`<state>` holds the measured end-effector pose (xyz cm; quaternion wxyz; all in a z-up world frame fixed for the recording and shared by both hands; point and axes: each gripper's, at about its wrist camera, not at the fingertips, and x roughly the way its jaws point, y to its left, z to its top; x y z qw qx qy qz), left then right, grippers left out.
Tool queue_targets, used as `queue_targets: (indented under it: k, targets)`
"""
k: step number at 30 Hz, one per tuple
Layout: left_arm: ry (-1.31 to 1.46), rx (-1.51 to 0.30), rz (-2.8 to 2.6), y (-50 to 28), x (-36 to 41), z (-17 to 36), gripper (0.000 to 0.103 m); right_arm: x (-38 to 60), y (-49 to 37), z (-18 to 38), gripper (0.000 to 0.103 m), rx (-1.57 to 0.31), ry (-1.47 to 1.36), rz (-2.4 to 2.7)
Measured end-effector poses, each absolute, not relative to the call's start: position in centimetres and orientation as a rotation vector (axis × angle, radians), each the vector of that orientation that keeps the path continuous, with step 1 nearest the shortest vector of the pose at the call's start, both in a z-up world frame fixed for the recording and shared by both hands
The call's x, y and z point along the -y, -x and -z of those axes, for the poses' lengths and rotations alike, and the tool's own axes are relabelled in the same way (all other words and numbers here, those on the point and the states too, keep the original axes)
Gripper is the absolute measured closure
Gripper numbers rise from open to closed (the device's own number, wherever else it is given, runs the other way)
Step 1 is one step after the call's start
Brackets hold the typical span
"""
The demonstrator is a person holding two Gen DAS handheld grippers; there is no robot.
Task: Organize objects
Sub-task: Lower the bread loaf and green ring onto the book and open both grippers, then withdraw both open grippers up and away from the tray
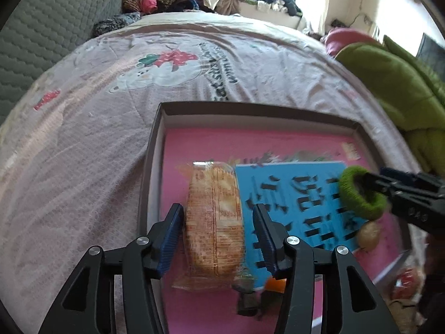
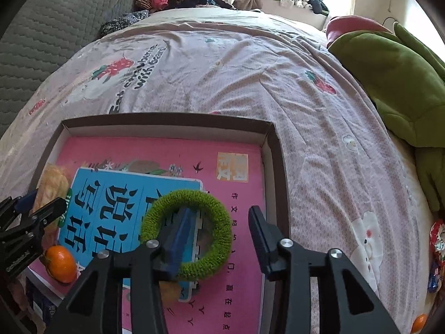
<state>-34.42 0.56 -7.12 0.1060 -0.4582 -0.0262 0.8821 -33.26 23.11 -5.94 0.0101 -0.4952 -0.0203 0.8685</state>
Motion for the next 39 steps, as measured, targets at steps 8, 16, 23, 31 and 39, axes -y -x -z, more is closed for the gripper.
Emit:
queue_targets:
  k: [8,16,23,31,39]
  targets:
    - [1.28,0.185,-2.587,33.9,0.1,5.4,0.049,-23.0,32.1,4.2,0.06,0.055,1.474,-2.764]
    - [1.208,0.208,-2.66,32.3,0.7,3.3,0.041,-22.6,30.4,2.1,0.06,0.072,1.387,-2.813]
    - [1.149,0.177,-2.724,29.3,1.0,1.4,0.035,-22.7,27.3,0.3,0.058,0.045,1.339,-2.854]
    - [1.089,0.194,-2.819,24.3,2.3,-0.6,0.03,-22.1,22.5,-2.4,0.053,0.063,1.272,-2.911]
    - [1.114,0.147,-2.83,19.8,2.5,-2.7,0.03,-20.7,17.3,-5.4,0.051,0.109,1.19,-2.987]
